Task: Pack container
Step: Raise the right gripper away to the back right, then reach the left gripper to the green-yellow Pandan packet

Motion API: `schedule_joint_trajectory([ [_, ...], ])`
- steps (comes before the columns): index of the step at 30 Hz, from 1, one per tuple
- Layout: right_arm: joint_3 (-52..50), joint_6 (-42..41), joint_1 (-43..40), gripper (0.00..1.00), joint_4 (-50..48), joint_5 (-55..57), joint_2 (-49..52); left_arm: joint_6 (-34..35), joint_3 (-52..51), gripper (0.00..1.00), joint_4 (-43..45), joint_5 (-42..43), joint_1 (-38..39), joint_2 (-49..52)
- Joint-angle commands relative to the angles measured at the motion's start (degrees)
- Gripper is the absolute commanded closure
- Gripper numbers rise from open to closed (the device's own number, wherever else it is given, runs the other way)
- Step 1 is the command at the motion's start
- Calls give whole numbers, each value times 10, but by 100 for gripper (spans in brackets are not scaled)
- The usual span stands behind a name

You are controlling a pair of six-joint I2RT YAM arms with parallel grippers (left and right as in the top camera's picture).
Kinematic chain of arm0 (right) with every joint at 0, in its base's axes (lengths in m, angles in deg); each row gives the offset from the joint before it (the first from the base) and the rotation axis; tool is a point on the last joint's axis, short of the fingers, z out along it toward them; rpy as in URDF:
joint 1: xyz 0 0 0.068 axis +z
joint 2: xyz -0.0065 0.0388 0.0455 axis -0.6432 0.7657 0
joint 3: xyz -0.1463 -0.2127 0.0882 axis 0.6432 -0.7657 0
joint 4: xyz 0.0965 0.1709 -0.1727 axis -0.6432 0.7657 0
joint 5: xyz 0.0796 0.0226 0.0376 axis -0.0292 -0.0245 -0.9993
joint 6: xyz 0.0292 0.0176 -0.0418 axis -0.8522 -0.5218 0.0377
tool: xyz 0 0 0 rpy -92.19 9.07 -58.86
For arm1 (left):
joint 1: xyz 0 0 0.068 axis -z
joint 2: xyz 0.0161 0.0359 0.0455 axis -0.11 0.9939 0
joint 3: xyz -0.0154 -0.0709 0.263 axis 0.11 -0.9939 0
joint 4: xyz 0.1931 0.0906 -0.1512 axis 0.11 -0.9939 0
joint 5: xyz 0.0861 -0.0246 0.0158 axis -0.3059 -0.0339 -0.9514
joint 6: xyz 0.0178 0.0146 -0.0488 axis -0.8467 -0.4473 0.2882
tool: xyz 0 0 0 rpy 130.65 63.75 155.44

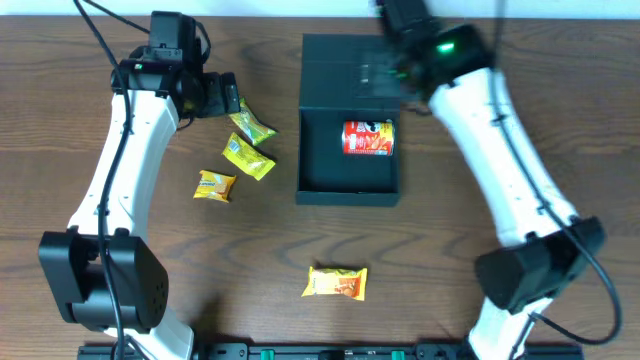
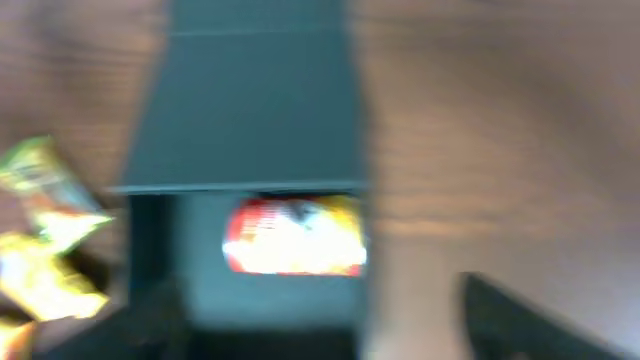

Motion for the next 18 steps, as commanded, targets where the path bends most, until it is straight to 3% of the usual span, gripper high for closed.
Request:
schedule_joint_trajectory([
  [1, 2, -33, -49, 1, 30, 8, -4, 108, 10, 5, 14, -11, 0, 0],
  [6, 2, -45, -91, 1, 62, -22, -3, 239, 10, 4, 45, -73, 16, 26],
  [18, 2, -33, -95, 1, 76, 5, -3, 310, 10, 2, 97, -145, 80, 125],
])
